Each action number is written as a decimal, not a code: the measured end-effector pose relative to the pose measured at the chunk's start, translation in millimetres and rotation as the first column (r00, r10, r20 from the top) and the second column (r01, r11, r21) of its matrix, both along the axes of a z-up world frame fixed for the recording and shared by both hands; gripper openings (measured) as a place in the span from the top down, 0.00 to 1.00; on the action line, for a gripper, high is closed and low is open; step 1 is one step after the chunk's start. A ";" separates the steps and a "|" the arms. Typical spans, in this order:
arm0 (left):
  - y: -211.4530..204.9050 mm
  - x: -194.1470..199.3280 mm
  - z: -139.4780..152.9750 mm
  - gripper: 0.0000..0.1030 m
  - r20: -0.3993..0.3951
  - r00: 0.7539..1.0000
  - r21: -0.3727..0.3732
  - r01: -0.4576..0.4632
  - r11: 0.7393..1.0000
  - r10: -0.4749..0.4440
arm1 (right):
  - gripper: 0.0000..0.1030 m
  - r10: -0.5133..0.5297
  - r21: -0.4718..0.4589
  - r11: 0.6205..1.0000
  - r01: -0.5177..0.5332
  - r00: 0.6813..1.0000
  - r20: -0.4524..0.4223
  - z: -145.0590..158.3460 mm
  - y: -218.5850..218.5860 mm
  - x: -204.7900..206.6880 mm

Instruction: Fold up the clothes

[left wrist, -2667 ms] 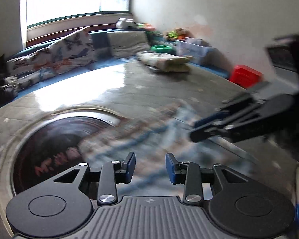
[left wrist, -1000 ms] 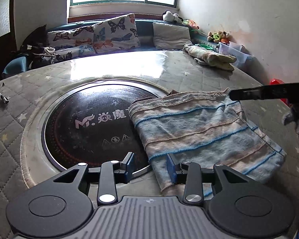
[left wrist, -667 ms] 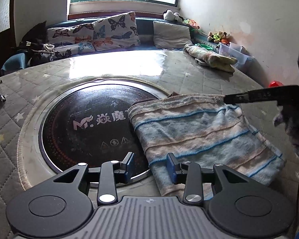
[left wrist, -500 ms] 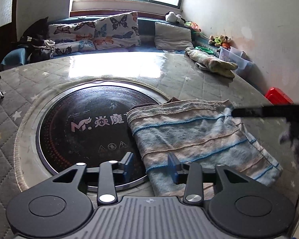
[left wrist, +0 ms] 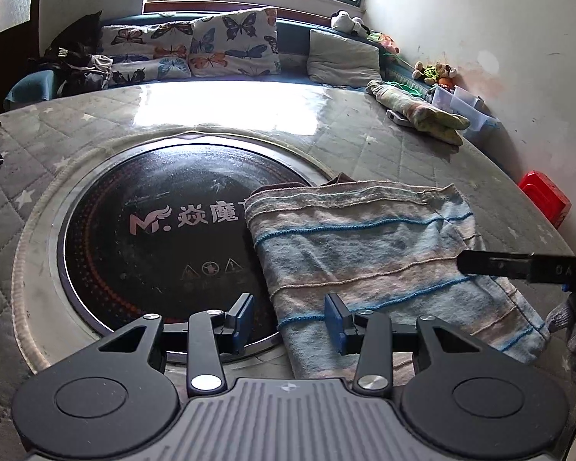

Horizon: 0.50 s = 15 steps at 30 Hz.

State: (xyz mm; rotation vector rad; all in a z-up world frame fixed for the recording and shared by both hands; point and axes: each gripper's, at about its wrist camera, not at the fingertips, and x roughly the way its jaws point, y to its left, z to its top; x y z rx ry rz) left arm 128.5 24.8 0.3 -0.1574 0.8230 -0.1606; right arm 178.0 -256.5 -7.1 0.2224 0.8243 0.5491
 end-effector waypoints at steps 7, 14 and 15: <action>0.3 0.2 1.6 0.59 -0.002 1.000 -0.001 -0.019 1.000 0.019 | 0.69 -0.020 0.015 1.000 0.020 1.000 -0.006 -1.1 3.3 -3.4; -0.7 1.0 2.7 0.85 -0.004 1.000 -0.033 -0.001 0.999 0.001 | 0.81 -0.044 0.059 0.997 0.045 0.999 -0.009 -1.8 1.2 -7.5; -0.6 1.0 4.4 0.87 -0.002 1.000 -0.034 -0.002 0.999 0.002 | 0.81 -0.046 0.063 0.997 0.046 0.999 -0.005 -0.7 0.7 -8.5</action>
